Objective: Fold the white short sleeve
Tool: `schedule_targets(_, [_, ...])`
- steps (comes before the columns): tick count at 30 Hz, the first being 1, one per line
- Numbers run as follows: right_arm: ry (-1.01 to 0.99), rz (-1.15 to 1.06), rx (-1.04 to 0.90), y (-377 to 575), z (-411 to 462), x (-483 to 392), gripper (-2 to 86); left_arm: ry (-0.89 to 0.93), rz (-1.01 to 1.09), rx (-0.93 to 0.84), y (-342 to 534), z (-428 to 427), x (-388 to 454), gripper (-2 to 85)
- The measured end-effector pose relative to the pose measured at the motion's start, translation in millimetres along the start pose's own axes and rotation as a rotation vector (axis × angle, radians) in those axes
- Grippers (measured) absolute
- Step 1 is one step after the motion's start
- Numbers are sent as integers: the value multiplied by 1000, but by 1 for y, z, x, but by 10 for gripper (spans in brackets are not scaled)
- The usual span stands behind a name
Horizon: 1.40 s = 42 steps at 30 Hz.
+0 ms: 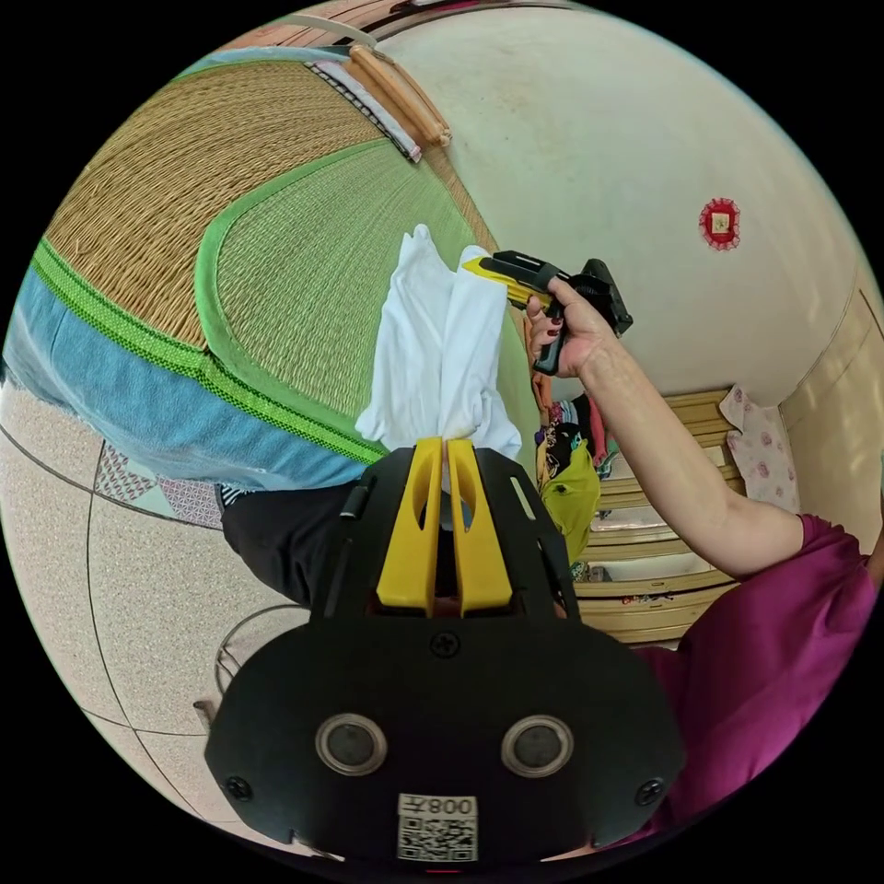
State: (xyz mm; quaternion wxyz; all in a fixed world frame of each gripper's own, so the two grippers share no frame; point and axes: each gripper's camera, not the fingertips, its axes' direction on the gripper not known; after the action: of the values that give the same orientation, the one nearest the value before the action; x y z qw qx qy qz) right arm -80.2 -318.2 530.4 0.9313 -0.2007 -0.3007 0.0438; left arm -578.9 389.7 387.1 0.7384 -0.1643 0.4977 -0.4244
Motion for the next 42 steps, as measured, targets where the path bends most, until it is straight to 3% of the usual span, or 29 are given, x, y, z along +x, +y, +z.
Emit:
schedule_targets(13, [110,-65,-92,-21,75,-41,49,33,-85,-4,-12,-52,-34,7])
schedule_targets(27, [-30,-164,-80,10,105,-62,62,13,-96,34,-4,-97,-38,3])
schedule_targets(36, [-109,-300,-32,92,94,-58,53,-45,91,50,-15,-109,1,4])
schedule_targets(42, [55,-439,-72,197,100,-72,86,-99,167,-29,-15,-89,10,17])
